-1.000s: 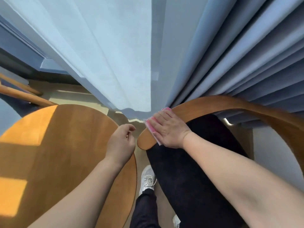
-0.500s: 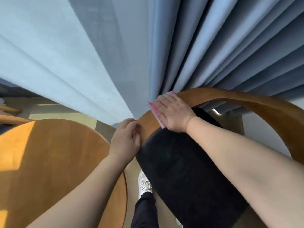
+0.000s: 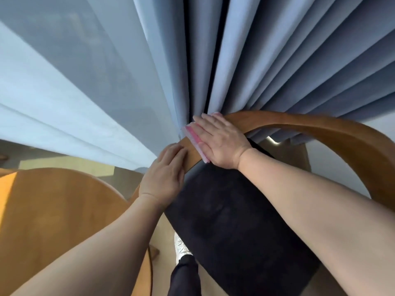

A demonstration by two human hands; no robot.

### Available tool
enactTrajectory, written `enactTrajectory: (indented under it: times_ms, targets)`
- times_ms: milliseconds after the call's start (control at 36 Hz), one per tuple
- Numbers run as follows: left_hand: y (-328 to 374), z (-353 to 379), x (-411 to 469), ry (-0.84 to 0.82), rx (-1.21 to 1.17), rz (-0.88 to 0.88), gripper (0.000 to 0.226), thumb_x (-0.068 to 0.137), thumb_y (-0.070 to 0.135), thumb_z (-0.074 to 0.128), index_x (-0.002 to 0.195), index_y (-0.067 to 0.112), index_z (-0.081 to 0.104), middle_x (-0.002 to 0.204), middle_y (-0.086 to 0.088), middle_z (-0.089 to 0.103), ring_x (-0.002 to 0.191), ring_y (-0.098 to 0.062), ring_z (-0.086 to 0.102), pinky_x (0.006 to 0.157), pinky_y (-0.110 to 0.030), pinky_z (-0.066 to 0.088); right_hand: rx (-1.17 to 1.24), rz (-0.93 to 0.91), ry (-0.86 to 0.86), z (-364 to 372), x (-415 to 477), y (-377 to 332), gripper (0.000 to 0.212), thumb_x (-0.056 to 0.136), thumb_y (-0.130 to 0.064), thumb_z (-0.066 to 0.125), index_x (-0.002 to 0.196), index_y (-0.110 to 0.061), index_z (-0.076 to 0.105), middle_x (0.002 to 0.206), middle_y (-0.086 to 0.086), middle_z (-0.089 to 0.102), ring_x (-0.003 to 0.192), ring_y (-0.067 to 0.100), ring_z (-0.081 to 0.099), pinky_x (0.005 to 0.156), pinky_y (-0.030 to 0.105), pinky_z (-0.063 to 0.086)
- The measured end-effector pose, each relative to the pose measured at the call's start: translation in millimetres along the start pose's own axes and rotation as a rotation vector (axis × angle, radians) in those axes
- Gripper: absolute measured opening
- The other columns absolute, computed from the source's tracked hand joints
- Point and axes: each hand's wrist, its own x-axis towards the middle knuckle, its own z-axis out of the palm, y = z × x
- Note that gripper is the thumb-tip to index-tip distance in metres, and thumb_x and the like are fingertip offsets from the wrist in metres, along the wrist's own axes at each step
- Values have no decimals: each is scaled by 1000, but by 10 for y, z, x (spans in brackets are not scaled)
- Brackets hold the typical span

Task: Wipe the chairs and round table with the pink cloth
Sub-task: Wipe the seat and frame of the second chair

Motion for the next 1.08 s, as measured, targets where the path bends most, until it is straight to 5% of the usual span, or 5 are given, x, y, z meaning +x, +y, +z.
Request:
enactTrajectory:
  times_ms: [194,389,778,945,1084]
  targets:
    - [-10,14,17,-10,68,26,41,88,16,40,118,-3,60,120,-18,58,117,-32,47,106,-32,31,-50,51,-93,-7,-45,240,64,98,-40,16,150,-7,32,156,13,31,144,31,30,122,42,11]
    - [-21,40,22,-94,205,196,44,90,20,38,124,2,59,131,-14,56,124,-33,50,108,-50,27,-86,130,-56,-62,-139,496,59,98,-37,25,142,-4,45,138,17,53,125,34,49,115,45,28]
    - [18,87,48,-72,148,108,38,91,7,52,129,5,55,133,-12,55,126,-33,48,100,-55,41,-145,389,-104,-107,-526,1114,70,94,-47,9,140,-7,43,128,17,55,113,35,52,98,42,35]
    - [408,163,503,-237,156,232,56,92,19,32,148,18,27,155,0,22,144,-17,15,116,-33,8,-145,320,-156,-98,-552,1185,63,101,-48,13,151,-13,25,141,14,46,124,33,46,105,43,34]
    - [564,349,799,-269,153,179,68,88,13,40,150,20,15,158,3,7,145,-13,0,113,-25,-7,-131,198,-288,-157,-588,1341,72,96,-58,9,155,-18,-7,158,12,19,140,34,27,116,44,21]
